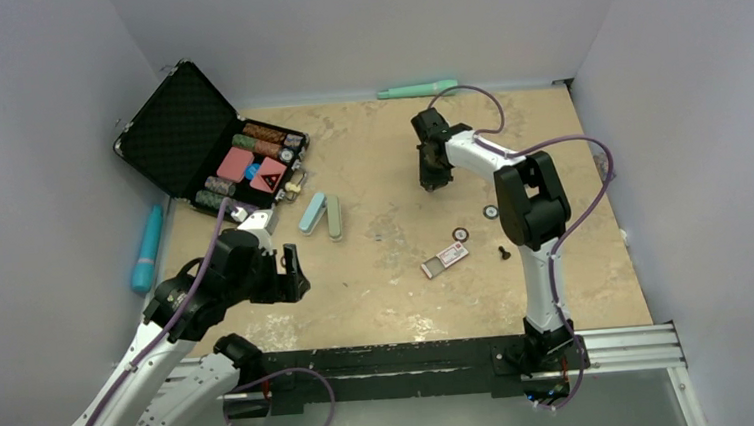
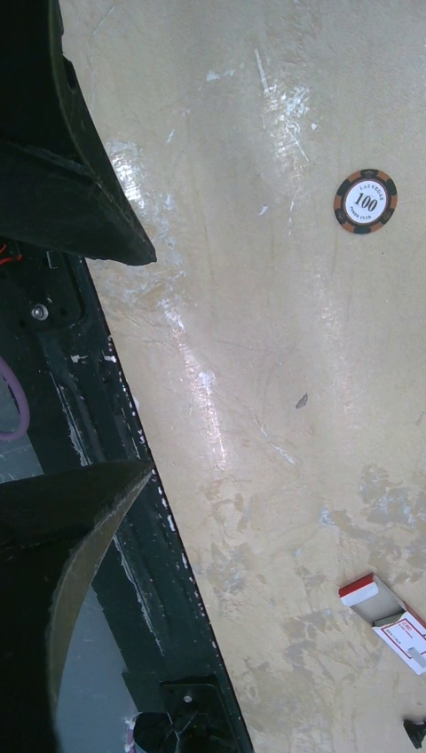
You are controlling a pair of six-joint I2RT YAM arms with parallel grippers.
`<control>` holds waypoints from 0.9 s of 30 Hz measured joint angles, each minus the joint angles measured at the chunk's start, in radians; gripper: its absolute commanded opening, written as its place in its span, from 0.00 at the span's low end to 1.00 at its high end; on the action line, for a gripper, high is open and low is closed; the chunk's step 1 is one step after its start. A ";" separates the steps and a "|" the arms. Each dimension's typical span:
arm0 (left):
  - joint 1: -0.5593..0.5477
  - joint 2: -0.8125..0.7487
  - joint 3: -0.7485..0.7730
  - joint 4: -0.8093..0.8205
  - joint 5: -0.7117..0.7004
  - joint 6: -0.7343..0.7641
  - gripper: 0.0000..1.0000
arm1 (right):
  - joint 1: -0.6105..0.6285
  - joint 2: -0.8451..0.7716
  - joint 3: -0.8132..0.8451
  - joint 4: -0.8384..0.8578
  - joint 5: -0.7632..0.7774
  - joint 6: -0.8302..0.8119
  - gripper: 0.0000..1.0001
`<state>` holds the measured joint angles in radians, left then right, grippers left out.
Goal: Unload the staples from the stapler
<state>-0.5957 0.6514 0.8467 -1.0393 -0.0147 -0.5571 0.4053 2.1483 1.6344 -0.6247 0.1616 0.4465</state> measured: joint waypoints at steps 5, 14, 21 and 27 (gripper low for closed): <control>0.001 0.000 0.000 0.000 0.002 0.000 0.83 | 0.000 0.000 0.002 -0.003 -0.002 -0.002 0.19; 0.006 0.000 0.000 0.000 0.004 0.000 0.82 | 0.000 0.000 0.050 -0.048 -0.049 0.000 0.19; 0.006 -0.011 0.000 0.000 0.004 0.000 0.82 | 0.000 -0.026 0.124 -0.060 -0.130 0.011 0.17; 0.006 -0.015 0.000 0.001 0.004 0.000 0.81 | 0.000 -0.105 0.179 -0.055 -0.248 0.040 0.07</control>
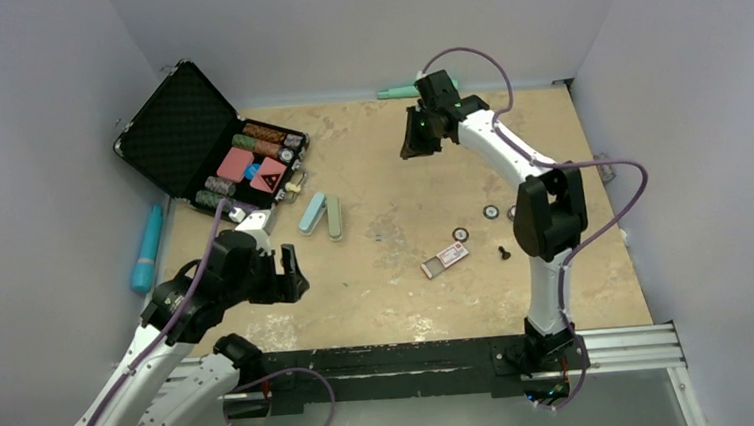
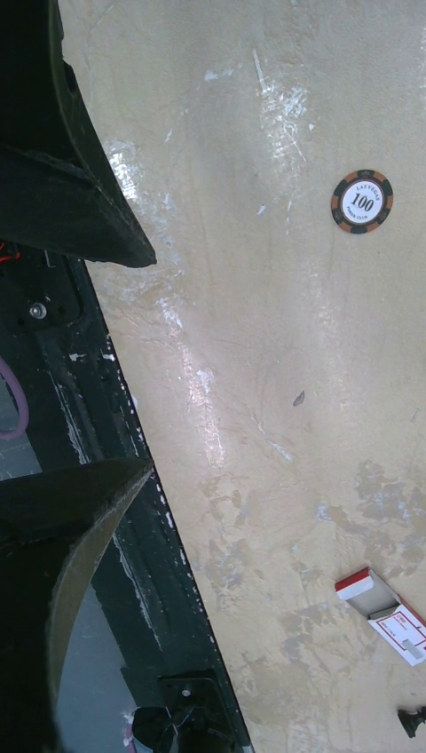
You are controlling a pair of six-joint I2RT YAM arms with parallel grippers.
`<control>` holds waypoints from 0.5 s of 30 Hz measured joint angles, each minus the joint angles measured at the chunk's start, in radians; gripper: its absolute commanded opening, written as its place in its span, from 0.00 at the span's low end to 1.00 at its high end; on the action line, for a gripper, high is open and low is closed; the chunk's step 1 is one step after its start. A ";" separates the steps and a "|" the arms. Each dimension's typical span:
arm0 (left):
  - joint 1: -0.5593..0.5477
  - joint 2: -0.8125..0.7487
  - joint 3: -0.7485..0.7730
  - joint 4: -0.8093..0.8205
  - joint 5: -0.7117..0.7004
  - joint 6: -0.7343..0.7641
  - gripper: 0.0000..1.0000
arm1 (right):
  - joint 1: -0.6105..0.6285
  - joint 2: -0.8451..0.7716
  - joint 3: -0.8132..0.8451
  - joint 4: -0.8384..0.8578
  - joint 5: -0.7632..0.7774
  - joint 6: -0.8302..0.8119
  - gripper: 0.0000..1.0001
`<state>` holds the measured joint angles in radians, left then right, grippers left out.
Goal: Unload the staples from the stapler
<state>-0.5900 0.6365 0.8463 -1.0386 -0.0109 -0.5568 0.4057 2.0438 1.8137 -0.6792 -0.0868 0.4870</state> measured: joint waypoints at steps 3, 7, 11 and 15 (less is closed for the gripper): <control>0.000 -0.001 0.000 0.000 0.000 0.000 0.81 | 0.000 -0.058 0.000 0.005 -0.070 0.016 0.03; 0.000 -0.007 -0.001 0.000 0.000 0.000 0.81 | 0.000 -0.154 -0.055 0.041 -0.154 0.043 0.00; 0.000 -0.012 -0.002 0.000 0.000 0.000 0.81 | 0.000 -0.272 -0.187 0.071 -0.221 0.069 0.00; 0.000 -0.013 -0.002 0.000 0.000 0.000 0.81 | 0.000 -0.376 -0.318 0.092 -0.281 0.089 0.00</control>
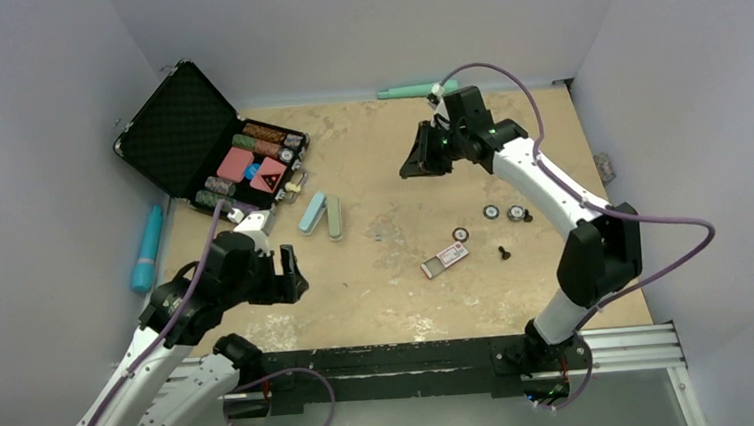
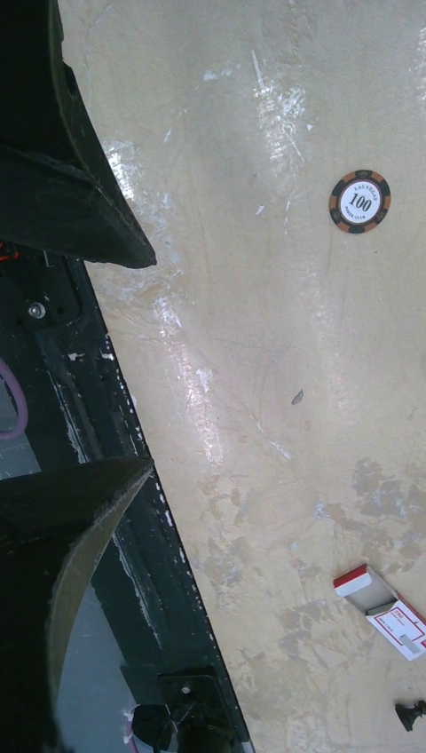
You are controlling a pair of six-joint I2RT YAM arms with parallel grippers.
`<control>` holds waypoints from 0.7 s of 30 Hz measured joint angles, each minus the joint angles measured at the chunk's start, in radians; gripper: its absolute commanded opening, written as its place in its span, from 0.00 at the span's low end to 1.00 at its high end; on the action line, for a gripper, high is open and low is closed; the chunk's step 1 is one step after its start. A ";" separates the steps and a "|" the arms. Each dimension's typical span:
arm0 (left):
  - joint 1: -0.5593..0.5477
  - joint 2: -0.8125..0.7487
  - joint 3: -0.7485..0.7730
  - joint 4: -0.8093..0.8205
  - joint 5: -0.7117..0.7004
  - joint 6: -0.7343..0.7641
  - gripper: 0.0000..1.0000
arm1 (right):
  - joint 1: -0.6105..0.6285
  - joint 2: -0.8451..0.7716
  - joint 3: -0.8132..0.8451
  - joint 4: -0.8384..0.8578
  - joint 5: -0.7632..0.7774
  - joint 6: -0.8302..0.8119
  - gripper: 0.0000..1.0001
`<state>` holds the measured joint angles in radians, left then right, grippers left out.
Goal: Unload the staples from the stapler
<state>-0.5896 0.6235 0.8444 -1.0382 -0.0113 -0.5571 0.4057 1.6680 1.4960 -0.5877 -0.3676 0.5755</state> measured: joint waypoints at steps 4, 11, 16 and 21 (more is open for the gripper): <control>0.000 -0.006 -0.002 0.000 0.000 0.000 0.81 | 0.000 -0.085 -0.099 0.013 -0.047 0.007 0.00; 0.000 -0.009 -0.005 0.000 0.000 0.000 0.80 | 0.000 -0.232 -0.228 0.002 -0.040 0.001 0.00; 0.000 -0.009 -0.005 0.000 0.000 0.000 0.80 | 0.000 -0.360 -0.374 -0.002 -0.019 0.005 0.00; 0.000 -0.009 -0.005 0.000 -0.001 0.000 0.80 | 0.000 -0.415 -0.502 -0.004 0.007 0.027 0.00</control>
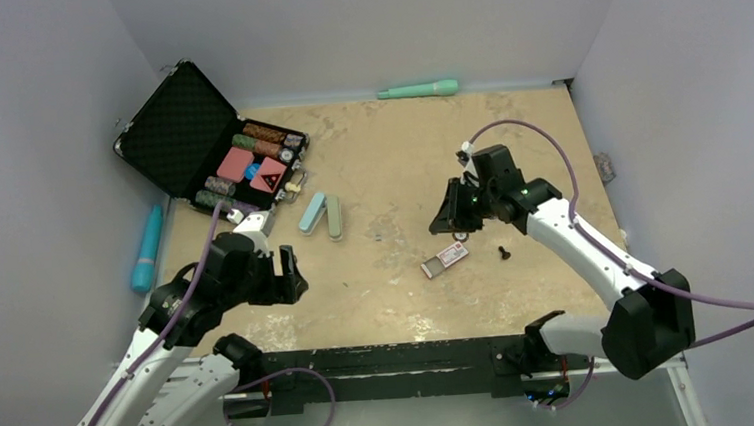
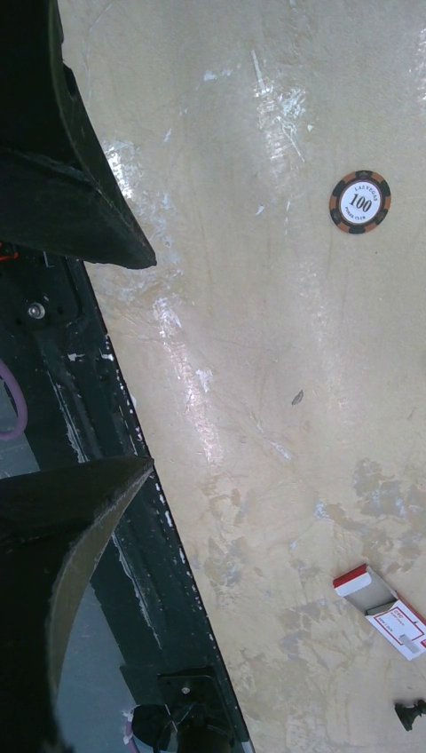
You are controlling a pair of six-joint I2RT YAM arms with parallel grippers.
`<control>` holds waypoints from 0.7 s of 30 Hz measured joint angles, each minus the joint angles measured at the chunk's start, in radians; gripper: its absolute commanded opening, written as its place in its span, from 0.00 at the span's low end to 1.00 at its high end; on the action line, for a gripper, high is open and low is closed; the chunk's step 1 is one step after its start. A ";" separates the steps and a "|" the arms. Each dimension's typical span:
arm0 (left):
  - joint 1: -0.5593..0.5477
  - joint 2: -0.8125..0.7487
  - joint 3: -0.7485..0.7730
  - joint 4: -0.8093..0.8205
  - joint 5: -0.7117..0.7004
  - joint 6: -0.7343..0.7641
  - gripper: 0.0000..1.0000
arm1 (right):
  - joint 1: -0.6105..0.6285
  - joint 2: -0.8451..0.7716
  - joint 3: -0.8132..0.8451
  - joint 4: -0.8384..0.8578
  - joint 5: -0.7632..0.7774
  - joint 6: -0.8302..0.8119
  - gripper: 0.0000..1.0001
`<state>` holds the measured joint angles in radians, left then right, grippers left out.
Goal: Unload the staples from the stapler
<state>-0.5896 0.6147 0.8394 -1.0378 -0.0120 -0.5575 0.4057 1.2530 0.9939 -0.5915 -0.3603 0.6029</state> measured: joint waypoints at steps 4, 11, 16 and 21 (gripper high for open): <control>0.000 0.000 0.000 0.000 0.000 0.000 0.80 | 0.003 -0.036 -0.068 -0.008 0.032 0.022 0.00; 0.000 0.000 0.000 0.000 0.000 0.000 0.79 | 0.109 -0.050 -0.097 -0.022 0.154 0.080 0.00; 0.000 0.000 0.000 0.000 0.000 0.000 0.79 | 0.220 0.042 -0.097 -0.029 0.243 0.113 0.00; 0.000 0.000 0.000 0.000 0.000 0.000 0.79 | 0.228 0.095 -0.097 -0.031 0.304 0.122 0.00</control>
<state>-0.5896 0.6147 0.8394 -1.0382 -0.0116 -0.5575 0.6338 1.3479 0.8970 -0.6228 -0.0566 0.7254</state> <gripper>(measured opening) 0.794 0.174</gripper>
